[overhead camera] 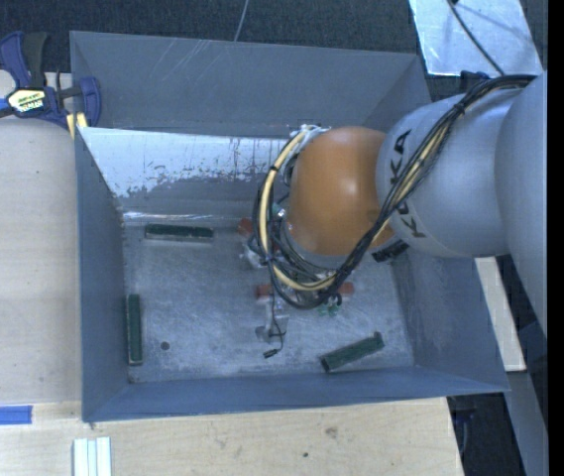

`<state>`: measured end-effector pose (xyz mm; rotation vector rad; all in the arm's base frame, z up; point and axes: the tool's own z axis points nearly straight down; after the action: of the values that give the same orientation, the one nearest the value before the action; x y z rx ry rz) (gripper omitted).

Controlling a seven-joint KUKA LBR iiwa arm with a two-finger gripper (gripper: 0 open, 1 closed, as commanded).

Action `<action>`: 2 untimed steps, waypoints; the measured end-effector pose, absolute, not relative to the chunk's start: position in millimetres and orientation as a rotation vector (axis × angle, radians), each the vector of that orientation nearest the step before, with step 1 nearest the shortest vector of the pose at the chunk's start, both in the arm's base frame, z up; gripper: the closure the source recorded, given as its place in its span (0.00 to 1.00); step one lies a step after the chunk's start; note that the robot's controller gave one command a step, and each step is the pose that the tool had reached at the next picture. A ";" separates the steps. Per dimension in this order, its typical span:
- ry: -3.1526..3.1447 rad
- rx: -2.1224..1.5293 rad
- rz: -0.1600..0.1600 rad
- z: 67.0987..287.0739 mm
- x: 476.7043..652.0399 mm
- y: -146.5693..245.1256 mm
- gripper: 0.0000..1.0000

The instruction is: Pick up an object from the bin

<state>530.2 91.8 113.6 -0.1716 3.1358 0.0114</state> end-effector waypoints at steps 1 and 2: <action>3.135 -0.145 -0.002 73.1 547.9 -20.4 1.00; 3.135 -0.144 -0.001 73.1 547.8 -20.4 1.00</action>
Offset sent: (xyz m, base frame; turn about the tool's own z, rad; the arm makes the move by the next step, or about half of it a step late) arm 0.0000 0.0000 0.0000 0.0000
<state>547.8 -20.4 73.1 -0.1438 3.1351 -0.0013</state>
